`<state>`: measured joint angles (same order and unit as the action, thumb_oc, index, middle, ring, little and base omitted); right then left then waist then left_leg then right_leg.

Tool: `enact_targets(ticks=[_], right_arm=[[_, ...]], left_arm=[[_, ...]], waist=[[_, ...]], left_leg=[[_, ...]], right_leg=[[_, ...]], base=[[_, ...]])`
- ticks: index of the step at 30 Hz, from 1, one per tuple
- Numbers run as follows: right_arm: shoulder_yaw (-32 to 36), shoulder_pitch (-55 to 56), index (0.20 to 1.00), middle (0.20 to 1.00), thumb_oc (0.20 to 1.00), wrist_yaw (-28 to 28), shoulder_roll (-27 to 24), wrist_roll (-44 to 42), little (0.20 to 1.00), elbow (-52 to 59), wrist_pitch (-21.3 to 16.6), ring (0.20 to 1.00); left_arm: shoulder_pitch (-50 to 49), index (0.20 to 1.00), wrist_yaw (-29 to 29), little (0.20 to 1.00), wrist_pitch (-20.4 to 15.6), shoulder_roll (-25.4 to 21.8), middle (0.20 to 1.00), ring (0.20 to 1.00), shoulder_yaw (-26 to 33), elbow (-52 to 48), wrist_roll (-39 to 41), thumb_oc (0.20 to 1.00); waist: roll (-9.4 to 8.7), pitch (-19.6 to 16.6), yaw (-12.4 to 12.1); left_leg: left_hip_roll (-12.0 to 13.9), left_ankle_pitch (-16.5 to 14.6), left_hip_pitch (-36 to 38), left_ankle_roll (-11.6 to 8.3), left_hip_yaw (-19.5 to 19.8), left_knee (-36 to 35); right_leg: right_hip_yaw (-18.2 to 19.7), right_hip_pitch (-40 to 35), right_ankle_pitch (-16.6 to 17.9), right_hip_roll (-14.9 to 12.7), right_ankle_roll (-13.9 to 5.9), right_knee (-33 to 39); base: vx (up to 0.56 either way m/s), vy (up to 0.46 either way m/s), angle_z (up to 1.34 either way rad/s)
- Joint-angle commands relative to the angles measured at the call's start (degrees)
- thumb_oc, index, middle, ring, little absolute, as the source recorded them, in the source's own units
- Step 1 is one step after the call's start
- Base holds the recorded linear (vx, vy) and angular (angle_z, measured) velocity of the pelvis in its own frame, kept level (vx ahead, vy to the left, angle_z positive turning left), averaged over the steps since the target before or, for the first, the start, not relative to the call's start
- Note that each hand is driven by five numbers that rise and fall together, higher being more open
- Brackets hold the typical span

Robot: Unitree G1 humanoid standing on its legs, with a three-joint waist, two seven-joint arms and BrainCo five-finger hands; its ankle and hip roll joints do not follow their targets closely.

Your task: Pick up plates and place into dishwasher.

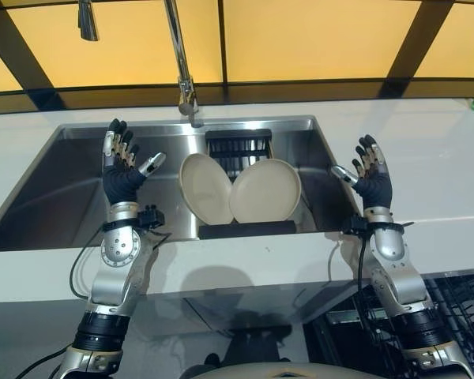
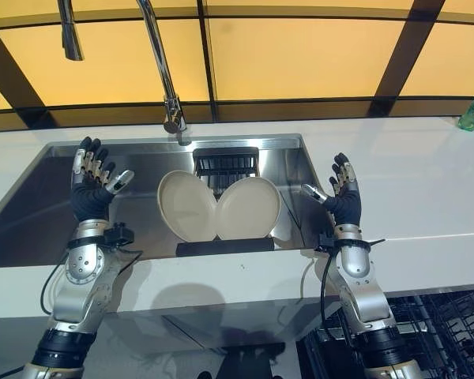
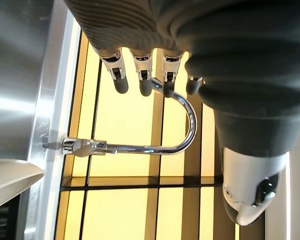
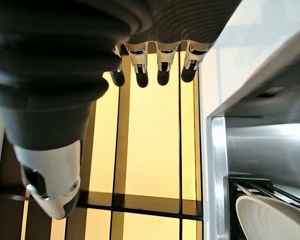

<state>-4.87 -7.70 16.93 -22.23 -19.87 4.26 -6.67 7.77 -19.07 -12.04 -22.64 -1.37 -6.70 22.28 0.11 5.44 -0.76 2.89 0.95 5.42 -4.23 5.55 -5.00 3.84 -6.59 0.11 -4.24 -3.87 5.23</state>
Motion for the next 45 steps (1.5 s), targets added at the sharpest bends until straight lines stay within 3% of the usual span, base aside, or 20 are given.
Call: enact_targets(ticks=[1,19,26,40,45], right_arm=[[1.5,-1.3,1.0,1.0,1.0,-0.2,-0.8,0.2,1.0,3.6,-3.6,1.0],[1.2,-0.8,1.0,1.0,1.0,-0.2,0.1,0.8,1.0,3.0,-4.1,1.0],[1.0,-0.9,1.0,1.0,1.0,-0.2,-0.3,0.5,1.0,3.0,-3.5,1.0],[0.8,0.6,1.0,1.0,1.0,-1.4,-4.4,-3.4,1.0,3.1,-3.1,1.0],[0.9,1.9,1.0,1.0,1.0,-1.9,-5.4,-4.5,1.0,3.3,-3.0,1.0]], left_arm=[[2.1,1.0,1.3,1.0,-2.9,-1.4,1.0,1.0,-0.7,1.1,2.5,1.0],[2.0,1.0,2.6,1.0,-4.4,-1.5,1.0,1.0,-0.3,1.1,0.7,1.0],[2.5,1.0,2.0,1.0,-3.8,-3.4,1.0,1.0,0.1,1.8,-5.4,1.0],[6.4,1.0,-0.8,1.0,-5.2,-20.8,1.0,1.0,0.7,10.9,-32.0,1.0],[6.5,1.0,-0.7,1.0,-5.2,-24.0,1.0,1.0,-0.4,13.3,-34.7,1.0]], waist=[[-0.61,-6.2,-0.3],[-0.62,-6.5,-0.7],[-0.48,-6.7,-0.7],[0.54,-7.4,0.5],[0.78,-7.2,1.1]], left_leg=[[3.4,-2.7,-0.8,-2.61,1.3,1.5],[2.9,-3.2,0.2,-1.88,1.4,0.4],[2.9,-3.2,0.4,-1.89,1.3,0.3],[2.9,-2.8,-0.1,-1.93,-0.1,0.6],[2.8,-3.1,0.2,-1.76,-0.6,0.6]], right_leg=[[-2.6,4.2,1.5,-4.6,-5.17,-1.9],[-3.1,3.6,1.3,-5.1,-5.66,-1.9],[-3.3,3.5,1.2,-5.1,-5.7,-1.9],[-2.5,3.8,1.5,-5.5,-5.97,-1.7],[-2.1,3.6,1.4,-5.6,-6.14,-1.5]], base=[[0.0,0.0,0.0],[0.0,0.0,0.0],[0.0,0.0,0.0],[0.05,0.02,0.0],[0.08,0.023,-0.02]])
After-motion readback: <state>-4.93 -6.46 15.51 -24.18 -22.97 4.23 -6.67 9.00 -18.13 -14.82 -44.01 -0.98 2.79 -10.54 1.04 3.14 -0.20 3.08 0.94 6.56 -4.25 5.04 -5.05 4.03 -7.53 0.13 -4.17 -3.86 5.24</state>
